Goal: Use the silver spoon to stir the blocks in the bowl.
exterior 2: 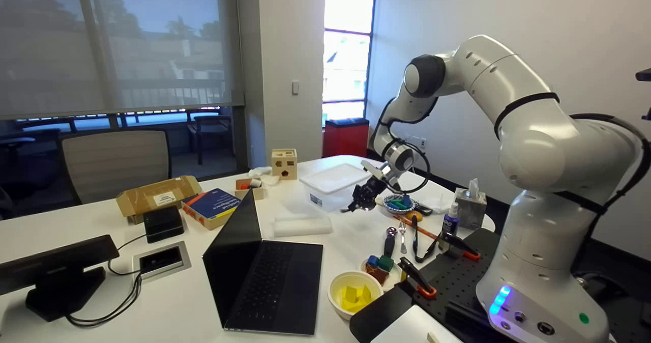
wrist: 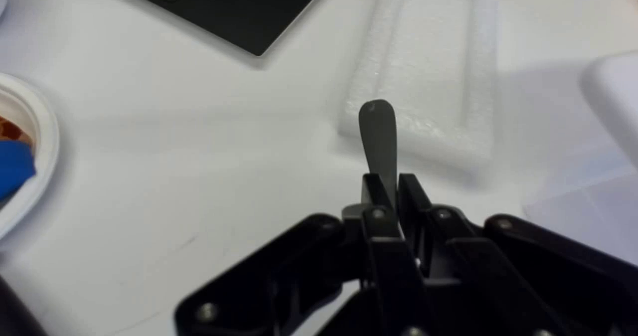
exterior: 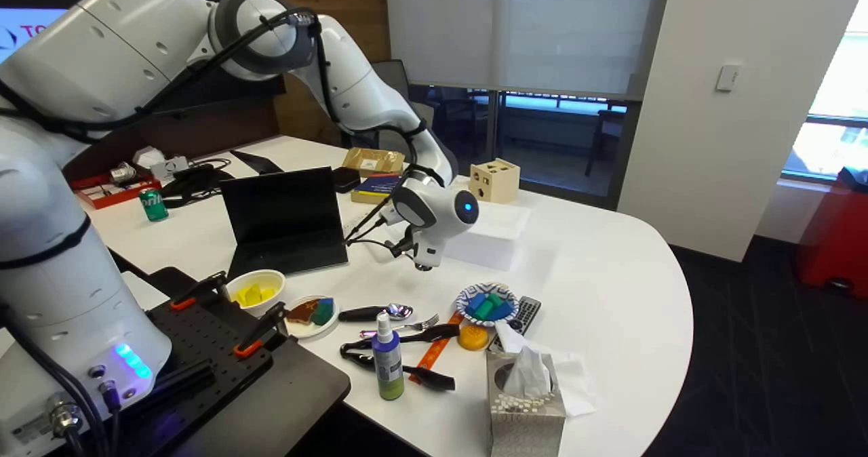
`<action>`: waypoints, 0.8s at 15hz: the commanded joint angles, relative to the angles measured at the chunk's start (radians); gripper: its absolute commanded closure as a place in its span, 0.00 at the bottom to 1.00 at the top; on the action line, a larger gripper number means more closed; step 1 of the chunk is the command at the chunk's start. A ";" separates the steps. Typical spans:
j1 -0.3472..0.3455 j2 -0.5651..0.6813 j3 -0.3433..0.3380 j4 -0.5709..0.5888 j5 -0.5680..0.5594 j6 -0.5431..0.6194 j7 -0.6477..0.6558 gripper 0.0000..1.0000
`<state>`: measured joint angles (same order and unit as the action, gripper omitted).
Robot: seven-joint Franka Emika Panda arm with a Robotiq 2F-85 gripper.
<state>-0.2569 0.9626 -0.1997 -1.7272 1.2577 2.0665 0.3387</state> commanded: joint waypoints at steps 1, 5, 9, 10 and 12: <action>0.163 -0.094 -0.011 -0.163 -0.047 0.186 0.075 0.97; 0.265 -0.103 -0.014 -0.240 -0.127 0.327 0.202 0.97; 0.276 -0.124 -0.017 -0.308 -0.181 0.387 0.253 0.97; 0.271 -0.126 -0.017 -0.318 -0.191 0.390 0.256 0.97; 0.262 -0.127 -0.020 -0.333 -0.204 0.381 0.253 0.97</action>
<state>0.0170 0.8929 -0.2195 -1.9934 1.0928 2.4374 0.5585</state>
